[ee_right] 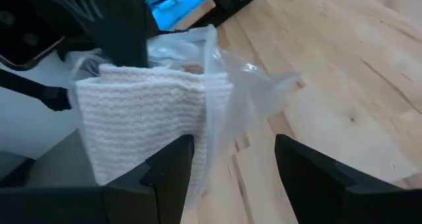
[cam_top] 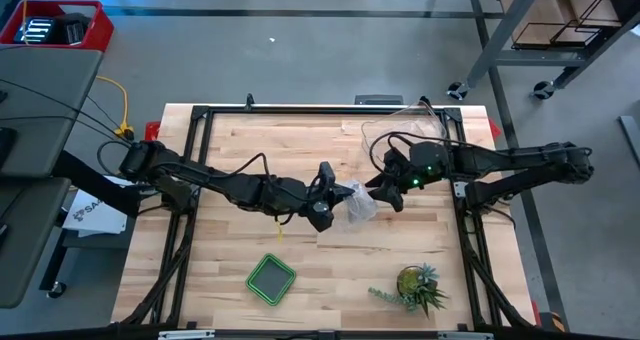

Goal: Roll bandage
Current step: Put the rolled white bandage into the transparent zip bag

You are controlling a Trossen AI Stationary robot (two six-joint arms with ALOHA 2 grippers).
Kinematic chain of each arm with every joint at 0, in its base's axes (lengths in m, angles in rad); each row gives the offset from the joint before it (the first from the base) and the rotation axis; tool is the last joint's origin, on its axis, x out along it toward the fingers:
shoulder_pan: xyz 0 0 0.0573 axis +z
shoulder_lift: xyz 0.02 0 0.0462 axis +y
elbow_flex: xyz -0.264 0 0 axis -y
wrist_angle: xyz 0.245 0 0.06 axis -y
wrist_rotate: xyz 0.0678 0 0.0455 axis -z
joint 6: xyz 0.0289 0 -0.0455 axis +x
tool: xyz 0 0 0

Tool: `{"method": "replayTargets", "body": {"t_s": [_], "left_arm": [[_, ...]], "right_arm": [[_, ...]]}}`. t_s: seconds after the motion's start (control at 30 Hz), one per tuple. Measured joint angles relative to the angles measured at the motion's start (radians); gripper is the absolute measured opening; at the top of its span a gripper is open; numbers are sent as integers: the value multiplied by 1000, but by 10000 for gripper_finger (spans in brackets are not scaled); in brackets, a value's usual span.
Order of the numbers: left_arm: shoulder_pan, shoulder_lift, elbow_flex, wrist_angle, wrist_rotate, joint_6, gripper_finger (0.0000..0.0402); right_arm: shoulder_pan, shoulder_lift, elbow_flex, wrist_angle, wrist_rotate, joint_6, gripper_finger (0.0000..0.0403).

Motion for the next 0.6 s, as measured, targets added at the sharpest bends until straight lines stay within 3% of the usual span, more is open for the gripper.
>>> {"method": "replayTargets", "body": {"t_s": [0.2,0.4,0.6], "left_arm": [[2,0,0,10,3,18,0],[20,18,0,44,3,19,0],[26,21,0,65,2,26,0]], "right_arm": [[8,27,0,-11,41,25,196],[35,96,0,43,42,60,120],[40,118,0,103,41,106,69]]}}
